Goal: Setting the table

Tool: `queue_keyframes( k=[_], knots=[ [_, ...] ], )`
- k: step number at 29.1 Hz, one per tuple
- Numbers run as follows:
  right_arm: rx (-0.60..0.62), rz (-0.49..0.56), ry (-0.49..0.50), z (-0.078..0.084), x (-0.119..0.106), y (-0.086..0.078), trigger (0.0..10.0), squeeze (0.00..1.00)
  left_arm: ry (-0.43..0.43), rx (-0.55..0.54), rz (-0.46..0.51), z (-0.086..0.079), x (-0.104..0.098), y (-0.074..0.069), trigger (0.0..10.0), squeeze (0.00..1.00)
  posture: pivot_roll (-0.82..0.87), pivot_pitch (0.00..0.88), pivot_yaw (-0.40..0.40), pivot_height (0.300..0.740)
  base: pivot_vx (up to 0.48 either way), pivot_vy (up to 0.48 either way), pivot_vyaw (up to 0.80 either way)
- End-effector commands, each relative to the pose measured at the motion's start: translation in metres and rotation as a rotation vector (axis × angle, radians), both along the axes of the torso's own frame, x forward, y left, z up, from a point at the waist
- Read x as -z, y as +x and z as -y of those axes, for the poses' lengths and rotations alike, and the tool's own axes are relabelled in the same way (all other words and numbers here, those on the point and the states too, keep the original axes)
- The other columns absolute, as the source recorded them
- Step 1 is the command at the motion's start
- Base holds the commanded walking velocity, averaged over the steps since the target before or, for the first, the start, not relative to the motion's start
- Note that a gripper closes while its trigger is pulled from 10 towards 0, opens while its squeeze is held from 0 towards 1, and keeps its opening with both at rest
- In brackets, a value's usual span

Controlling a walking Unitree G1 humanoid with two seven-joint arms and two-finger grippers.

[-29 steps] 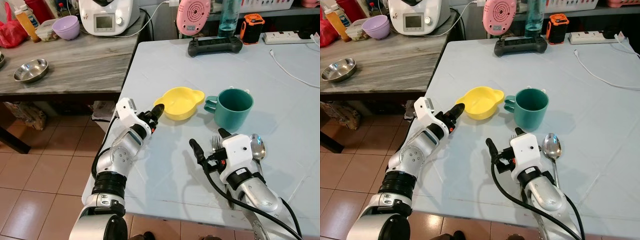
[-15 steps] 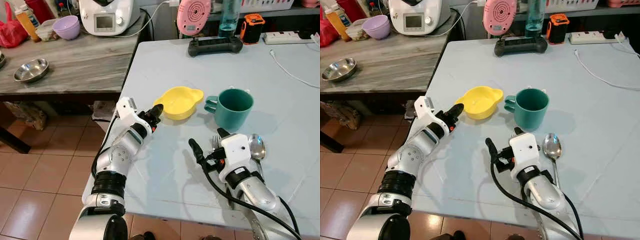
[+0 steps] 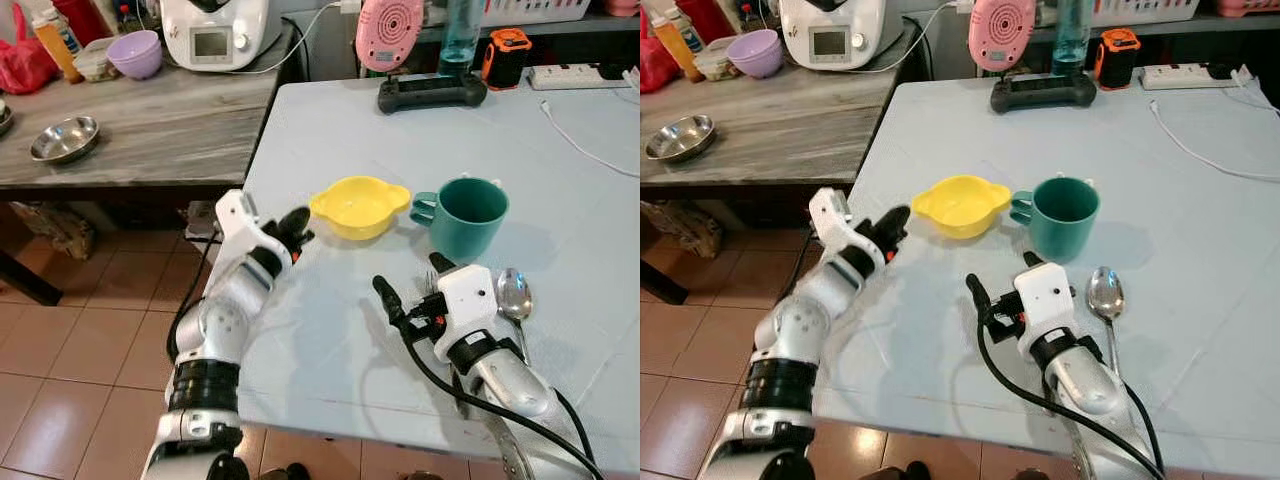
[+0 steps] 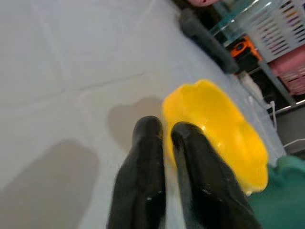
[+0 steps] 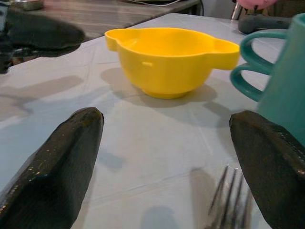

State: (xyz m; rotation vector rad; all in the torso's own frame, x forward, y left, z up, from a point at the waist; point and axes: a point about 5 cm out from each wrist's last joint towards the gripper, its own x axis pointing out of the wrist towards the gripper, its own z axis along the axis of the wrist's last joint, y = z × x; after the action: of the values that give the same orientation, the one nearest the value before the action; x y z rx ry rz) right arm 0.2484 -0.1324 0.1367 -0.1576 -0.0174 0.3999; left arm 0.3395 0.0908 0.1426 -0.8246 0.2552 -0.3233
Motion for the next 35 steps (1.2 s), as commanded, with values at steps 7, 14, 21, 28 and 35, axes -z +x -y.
queue_keyframes(
  k=[7,14,21,28,35],
  knots=[
    [-0.041,0.003,-0.003,-0.007,0.000,0.002,10.0,0.00,0.023,-0.047,0.003,-0.008,-0.003,-0.007,10.0,0.00,-0.19,0.097,0.132,0.740,0.000,0.000,0.00],
    [-0.059,0.033,-0.018,-0.009,-0.005,0.007,10.0,0.00,0.046,-0.048,0.096,-0.004,-0.020,-0.005,10.0,1.00,-0.19,0.097,0.132,0.740,0.000,0.000,0.00],
    [-0.121,0.065,-0.053,-0.016,-0.014,0.015,10.0,0.00,0.241,-0.021,0.239,-0.017,-0.019,-0.024,10.0,1.00,-0.17,0.103,0.126,0.740,0.000,0.000,0.00],
    [-0.269,0.093,-0.250,-0.023,-0.032,0.057,10.0,0.00,0.435,0.042,0.313,-0.035,0.002,-0.065,10.0,1.00,-0.15,0.103,0.106,0.740,0.000,0.000,0.00],
    [-0.351,0.082,-0.405,-0.024,-0.040,0.081,10.0,0.00,0.482,0.143,0.345,-0.030,0.013,-0.090,10.0,1.00,-0.13,0.103,0.086,0.740,0.000,0.000,0.00]
  ],
)
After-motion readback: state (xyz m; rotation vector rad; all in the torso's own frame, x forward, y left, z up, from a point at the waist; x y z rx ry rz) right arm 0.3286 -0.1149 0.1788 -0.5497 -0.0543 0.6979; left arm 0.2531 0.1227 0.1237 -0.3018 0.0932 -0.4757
